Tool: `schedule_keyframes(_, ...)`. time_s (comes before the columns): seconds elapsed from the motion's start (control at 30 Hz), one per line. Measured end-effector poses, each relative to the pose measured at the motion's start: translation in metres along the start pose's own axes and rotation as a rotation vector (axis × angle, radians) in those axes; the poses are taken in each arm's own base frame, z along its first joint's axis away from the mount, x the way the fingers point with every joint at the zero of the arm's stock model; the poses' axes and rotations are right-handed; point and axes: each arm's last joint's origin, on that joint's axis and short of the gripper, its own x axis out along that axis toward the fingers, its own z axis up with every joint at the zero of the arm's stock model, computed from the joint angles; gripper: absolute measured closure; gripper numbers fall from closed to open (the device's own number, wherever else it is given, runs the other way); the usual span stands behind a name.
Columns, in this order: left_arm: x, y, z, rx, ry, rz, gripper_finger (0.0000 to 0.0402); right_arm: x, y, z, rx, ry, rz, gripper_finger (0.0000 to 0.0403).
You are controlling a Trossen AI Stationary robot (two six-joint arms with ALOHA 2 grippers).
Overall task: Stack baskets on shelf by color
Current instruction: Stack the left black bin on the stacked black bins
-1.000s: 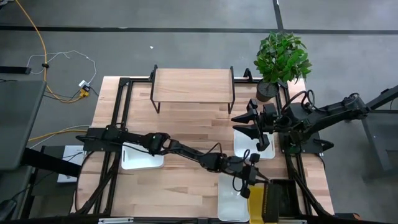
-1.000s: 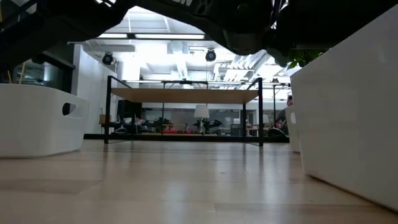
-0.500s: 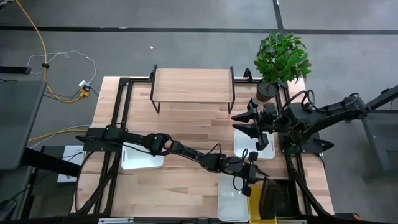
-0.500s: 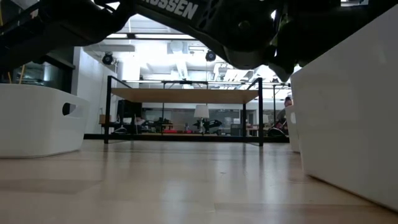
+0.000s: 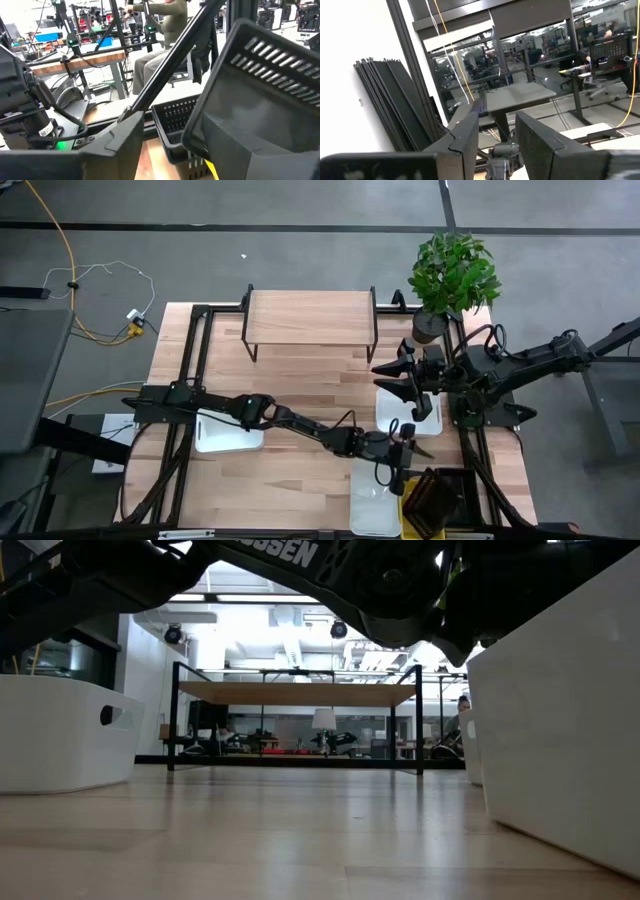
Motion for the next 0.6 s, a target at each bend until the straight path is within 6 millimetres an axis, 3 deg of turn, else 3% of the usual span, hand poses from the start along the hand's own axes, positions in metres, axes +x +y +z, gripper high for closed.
schedule_keyframes(0.3, -0.004, 0.004, 0.024, 0.074, 0.078, -0.017, 0.0207, 0.000, 0.000, -0.002, 0.008, 0.016, -0.002, 0.0284)
schedule_keyframes(0.43, -0.016, 0.010, 0.049, 0.151, 0.248, -0.058, 0.0208, 0.000, 0.000, -0.001, 0.009, 0.015, -0.001, 0.0284)
schedule_keyframes(0.6, -0.051, 0.023, 0.081, 0.186, 0.603, -0.082, 0.0213, 0.000, 0.000, -0.001, 0.003, 0.012, 0.009, 0.0284)
